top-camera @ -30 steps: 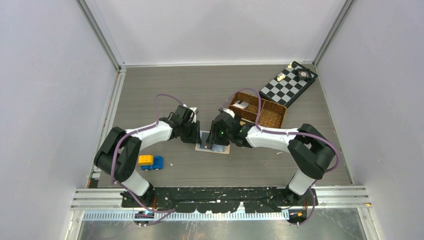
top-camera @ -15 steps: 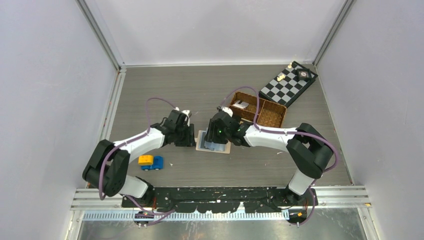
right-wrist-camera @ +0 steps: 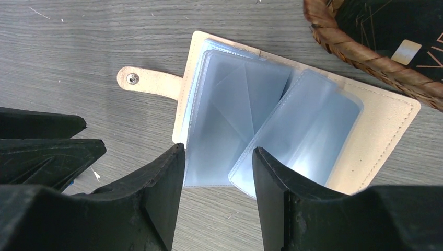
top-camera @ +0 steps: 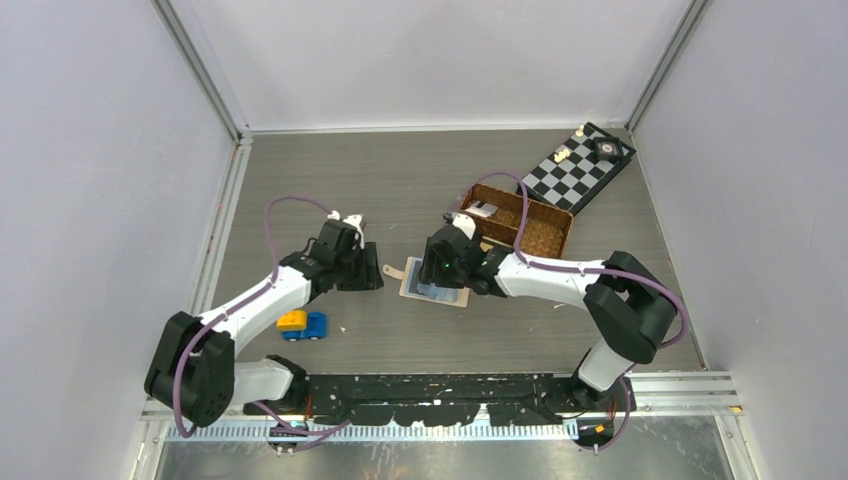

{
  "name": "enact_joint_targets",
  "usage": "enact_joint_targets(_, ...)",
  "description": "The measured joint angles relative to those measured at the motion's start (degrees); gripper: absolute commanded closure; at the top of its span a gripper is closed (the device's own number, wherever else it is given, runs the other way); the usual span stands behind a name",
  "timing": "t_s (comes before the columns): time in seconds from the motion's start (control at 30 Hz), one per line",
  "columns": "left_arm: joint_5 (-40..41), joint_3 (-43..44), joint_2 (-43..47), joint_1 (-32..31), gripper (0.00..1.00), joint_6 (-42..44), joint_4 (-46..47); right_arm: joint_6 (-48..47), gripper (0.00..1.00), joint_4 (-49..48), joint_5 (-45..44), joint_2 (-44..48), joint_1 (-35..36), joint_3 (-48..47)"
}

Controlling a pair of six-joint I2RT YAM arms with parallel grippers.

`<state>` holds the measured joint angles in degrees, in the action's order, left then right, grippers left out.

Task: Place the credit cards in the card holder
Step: Turn over the card slot in the card holder.

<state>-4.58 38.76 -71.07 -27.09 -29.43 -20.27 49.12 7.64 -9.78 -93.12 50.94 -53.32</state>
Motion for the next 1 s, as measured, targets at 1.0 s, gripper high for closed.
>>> enact_joint_targets(1.0,-5.27,0.02,-0.04,0.0,0.45,-0.11,0.15,-0.35,0.4,1.57,-4.48,5.31,0.02,5.64)
